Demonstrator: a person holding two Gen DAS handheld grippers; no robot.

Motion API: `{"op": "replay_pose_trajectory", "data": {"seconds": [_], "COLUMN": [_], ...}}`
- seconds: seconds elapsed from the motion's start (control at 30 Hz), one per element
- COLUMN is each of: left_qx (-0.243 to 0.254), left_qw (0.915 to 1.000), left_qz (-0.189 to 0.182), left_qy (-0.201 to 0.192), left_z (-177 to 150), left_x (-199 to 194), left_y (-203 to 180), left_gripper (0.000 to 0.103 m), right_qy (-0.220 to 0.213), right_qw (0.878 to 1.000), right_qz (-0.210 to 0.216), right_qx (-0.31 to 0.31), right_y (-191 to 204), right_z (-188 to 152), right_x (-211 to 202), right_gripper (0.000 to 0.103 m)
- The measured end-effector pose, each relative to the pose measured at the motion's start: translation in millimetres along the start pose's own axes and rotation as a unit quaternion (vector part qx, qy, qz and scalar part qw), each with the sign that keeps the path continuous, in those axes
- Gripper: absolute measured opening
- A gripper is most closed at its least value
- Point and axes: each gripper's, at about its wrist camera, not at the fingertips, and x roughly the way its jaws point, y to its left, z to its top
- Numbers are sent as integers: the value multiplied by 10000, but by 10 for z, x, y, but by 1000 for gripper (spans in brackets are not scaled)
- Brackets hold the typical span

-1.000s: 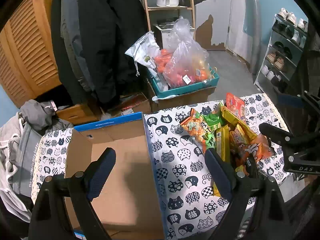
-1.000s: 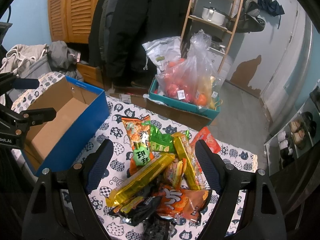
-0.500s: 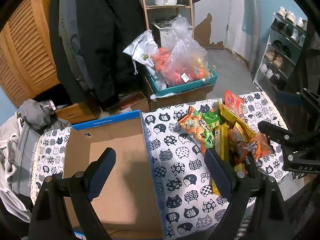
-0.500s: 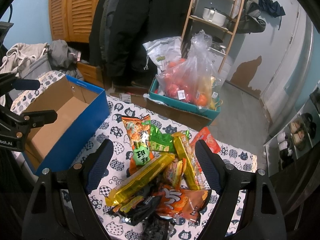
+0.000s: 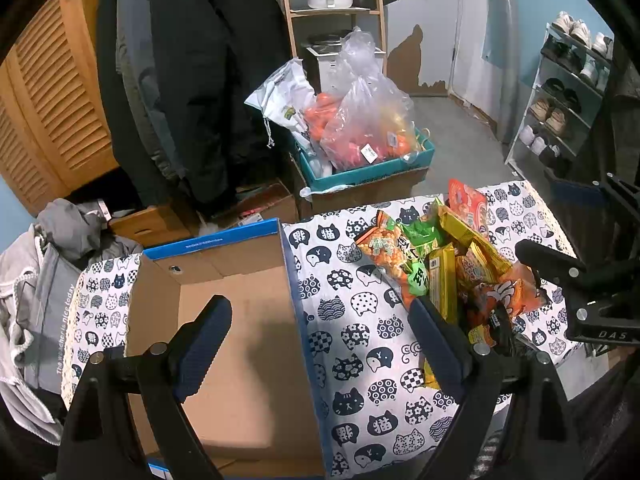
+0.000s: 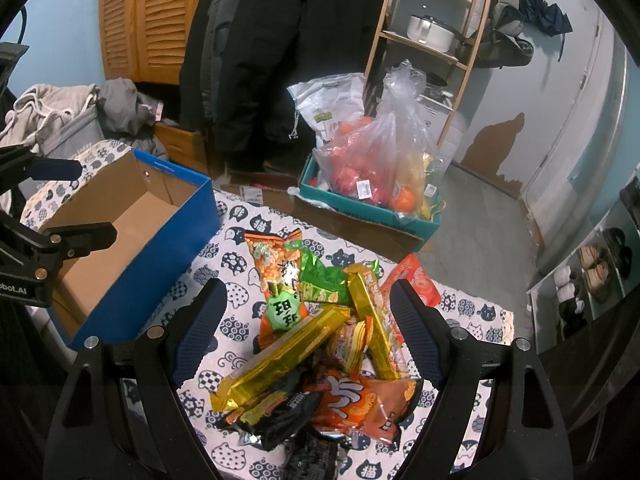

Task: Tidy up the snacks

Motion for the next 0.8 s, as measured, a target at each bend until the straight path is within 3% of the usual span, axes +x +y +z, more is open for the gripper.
{"op": "replay_pose_trajectory", "data": {"seconds": [0.8], "left_qx": [2], "left_qw": [10000], "left_qz": [-11], "left_qy": [32], "left_z": [-16], "left_x": [9], "left_y": [-23], "left_gripper": [92], "right_qy": [15], "right_qw": [10000], "right_qz": [8], "right_qx": [-1], "right_y": [25], "right_z": [-8], "right_x": [6], "right_gripper": [82]}}
